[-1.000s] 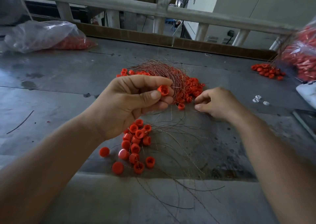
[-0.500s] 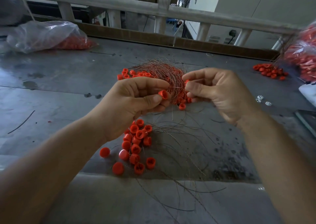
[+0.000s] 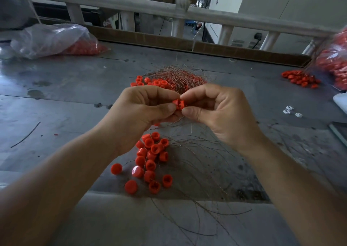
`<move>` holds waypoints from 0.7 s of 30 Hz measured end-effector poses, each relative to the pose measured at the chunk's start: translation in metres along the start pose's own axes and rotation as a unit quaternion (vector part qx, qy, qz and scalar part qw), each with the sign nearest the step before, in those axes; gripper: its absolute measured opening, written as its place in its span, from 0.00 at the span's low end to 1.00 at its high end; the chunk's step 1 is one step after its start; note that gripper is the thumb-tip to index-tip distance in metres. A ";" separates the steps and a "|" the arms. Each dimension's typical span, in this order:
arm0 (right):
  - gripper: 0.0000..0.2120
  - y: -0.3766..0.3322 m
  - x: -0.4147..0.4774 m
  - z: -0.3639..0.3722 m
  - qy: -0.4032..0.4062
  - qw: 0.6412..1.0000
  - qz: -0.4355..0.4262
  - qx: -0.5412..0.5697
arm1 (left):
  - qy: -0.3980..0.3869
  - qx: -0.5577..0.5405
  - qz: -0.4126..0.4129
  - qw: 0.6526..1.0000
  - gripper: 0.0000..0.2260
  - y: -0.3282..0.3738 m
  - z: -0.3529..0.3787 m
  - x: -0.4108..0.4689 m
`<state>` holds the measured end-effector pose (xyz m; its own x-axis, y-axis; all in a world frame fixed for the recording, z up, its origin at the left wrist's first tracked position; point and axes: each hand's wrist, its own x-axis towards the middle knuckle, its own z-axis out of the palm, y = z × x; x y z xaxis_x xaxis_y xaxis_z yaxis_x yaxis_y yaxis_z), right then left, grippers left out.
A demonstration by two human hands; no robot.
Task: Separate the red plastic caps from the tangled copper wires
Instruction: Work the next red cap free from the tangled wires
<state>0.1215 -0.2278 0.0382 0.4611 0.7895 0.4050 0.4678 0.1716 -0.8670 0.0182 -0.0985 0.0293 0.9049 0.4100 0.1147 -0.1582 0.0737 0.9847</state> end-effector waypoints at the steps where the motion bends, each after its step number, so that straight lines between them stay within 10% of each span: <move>1: 0.11 0.000 0.000 0.001 0.000 1.000 -0.009 -0.006 | 0.001 0.000 -0.001 1.000 0.11 0.000 0.000 0.000; 21: 0.12 0.004 -0.003 0.007 0.055 0.988 -0.071 -0.125 | -0.013 0.016 -0.005 1.000 0.08 0.004 0.001 -0.002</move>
<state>0.1166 -0.2259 0.0318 0.4505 0.6961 0.5591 0.6997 0.1137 -0.7054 0.0158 -0.0996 0.0330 0.9167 0.3847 0.1077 -0.1369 0.0491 0.9894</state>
